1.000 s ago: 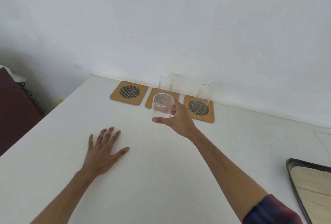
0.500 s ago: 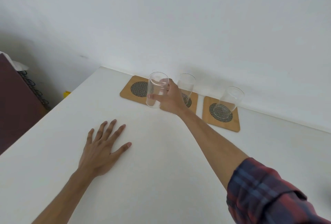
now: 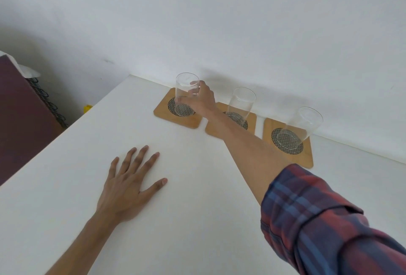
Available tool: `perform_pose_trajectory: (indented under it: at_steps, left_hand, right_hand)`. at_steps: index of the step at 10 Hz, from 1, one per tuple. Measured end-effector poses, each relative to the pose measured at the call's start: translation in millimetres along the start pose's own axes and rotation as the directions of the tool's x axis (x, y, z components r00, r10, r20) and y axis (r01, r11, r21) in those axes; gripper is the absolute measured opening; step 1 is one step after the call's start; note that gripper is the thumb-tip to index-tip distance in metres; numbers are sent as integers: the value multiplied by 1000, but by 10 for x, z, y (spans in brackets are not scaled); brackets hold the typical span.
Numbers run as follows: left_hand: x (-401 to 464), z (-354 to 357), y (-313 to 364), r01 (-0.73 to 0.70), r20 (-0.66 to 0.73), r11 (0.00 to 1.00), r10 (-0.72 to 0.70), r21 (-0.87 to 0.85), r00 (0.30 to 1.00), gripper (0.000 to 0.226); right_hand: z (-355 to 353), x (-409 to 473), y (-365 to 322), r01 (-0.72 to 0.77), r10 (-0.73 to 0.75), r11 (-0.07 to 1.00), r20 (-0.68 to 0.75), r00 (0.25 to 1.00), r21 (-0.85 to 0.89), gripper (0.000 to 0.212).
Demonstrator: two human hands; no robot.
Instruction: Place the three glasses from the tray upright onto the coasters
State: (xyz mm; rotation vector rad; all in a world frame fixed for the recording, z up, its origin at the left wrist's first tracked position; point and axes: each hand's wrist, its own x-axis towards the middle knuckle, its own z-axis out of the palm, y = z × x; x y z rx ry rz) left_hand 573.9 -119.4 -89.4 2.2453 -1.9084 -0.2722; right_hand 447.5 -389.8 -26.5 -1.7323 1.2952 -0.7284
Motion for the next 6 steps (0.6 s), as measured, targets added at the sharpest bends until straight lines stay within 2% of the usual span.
perform_pose_trajectory:
  at_steps: [3,4,5,6]
  left_hand:
    - [-8,-30,19,12,9,1000,-12,20,1000,78]
    - [-2,-23,25,10,8,1000,-10,13,1000,78]
    - [-28,-29,8,14,24,1000,-14,13,1000,78]
    - [-86,-65,88,-11,11,1000,11,20,1000,79]
  right_hand:
    - [50,64,-85,-25,26,999,30,999,-27,80]
    - [28,49,-114,-64,67,997,71,995,-42,92]
    - [-30,-94,-129,-69,71,997,91,993,-18,116]
    - [-117,-356,-136,-32,31,999,25,999,36,116]
